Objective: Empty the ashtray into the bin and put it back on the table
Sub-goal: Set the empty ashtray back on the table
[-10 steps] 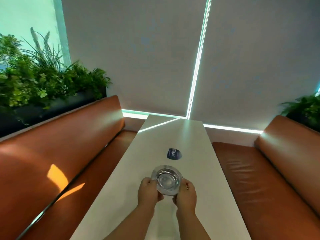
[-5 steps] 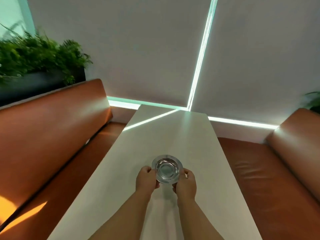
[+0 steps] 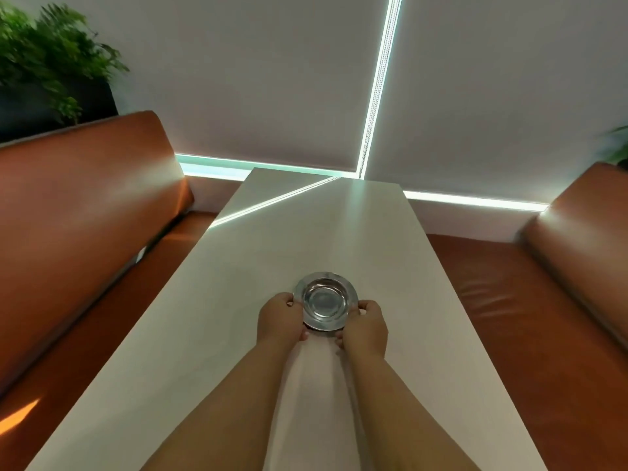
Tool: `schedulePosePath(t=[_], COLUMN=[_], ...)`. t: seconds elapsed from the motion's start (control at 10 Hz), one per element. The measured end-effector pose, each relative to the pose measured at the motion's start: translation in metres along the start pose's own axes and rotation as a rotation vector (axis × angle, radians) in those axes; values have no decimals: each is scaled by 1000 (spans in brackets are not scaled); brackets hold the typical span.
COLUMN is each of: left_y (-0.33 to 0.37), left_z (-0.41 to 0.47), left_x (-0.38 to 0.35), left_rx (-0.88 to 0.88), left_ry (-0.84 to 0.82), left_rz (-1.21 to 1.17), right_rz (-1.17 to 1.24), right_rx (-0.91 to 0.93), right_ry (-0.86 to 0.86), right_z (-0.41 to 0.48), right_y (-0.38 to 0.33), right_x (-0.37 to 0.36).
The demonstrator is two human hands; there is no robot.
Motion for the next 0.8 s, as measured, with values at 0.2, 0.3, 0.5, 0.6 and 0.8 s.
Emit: schedulePosePath(t=[0.2,0.3,0.5,0.6,0.8], left_y=[4,4,4,0,9], left_z=[3,1,-5,-5,-17], left_x=[-1,-1,1,4,9], left_rx=[15,1,-12,16,-30], left_ry=[13,21,27,61,12], left_rz=[79,113,83,45,8], right_rz=[38,44,42,19,-90], right_rx=[-82,-92,-77,-58,69], right_ry=[-73,-74,-56,-27,-9], right_z=[12,13,10,4,-16], right_y=[2,2,0,-1,-10], right_x=[-4,-6,-4,-1,7])
Point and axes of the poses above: each hand's wrist, its own z-axis towards the middle knuckle, its own x-axis out of the back of the hand, y = z × x, the point moved 5 cm from there along z, towards the middle knuckle, and after that the axes turned 5 degrees about -z, right-handed, at the moved point
